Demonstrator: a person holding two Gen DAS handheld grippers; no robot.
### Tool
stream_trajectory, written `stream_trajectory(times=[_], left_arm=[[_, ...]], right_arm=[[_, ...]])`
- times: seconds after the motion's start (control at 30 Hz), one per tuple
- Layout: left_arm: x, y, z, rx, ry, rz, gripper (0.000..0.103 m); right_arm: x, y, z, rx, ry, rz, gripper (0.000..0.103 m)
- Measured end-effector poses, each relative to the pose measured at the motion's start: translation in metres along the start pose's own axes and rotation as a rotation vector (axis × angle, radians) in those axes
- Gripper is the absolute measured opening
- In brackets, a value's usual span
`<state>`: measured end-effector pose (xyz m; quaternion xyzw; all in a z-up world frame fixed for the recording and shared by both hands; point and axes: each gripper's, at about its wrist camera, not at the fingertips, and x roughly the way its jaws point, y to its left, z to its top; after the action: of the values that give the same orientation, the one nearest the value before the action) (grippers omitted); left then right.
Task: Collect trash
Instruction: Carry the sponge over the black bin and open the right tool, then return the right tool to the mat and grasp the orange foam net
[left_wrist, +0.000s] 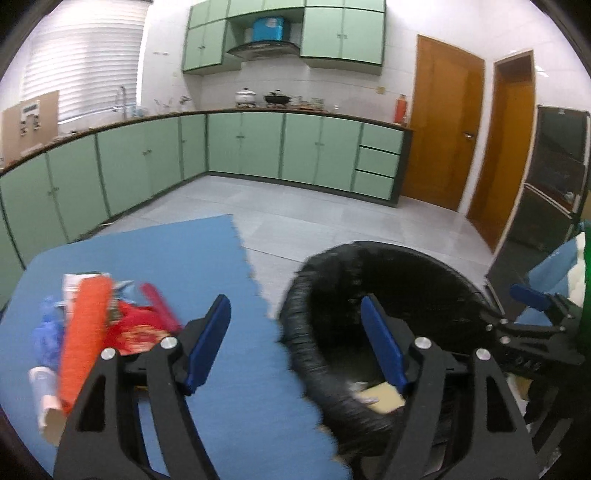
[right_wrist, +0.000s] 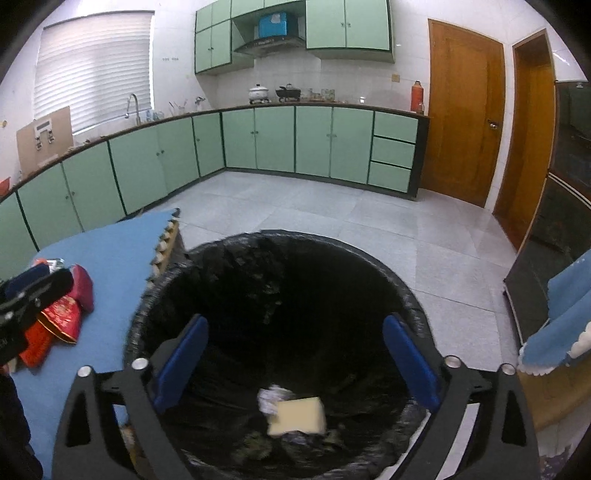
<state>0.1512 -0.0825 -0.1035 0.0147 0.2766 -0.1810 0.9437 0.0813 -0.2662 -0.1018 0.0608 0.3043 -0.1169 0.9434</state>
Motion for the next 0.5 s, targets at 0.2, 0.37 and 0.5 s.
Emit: stream_trajectory(times=[0.2, 0.37, 0.5], left_arm=[[-0.031, 0.044, -0.002, -0.020, -0.034, 0.122, 0.076], [-0.063, 0.089, -0.009, -0.051, -0.046, 0.236, 0.076], [-0.081, 0.121, -0.017, -0.085, -0.041, 0.320, 0.076]], right_arm=[[-0.001, 0.039, 0.006, -0.017, -0.004, 0.071, 0.097], [-0.002, 0.083, 0.007, -0.042, -0.019, 0.148, 0.097], [-0.002, 0.118, 0.005, -0.060, -0.028, 0.208, 0.097]])
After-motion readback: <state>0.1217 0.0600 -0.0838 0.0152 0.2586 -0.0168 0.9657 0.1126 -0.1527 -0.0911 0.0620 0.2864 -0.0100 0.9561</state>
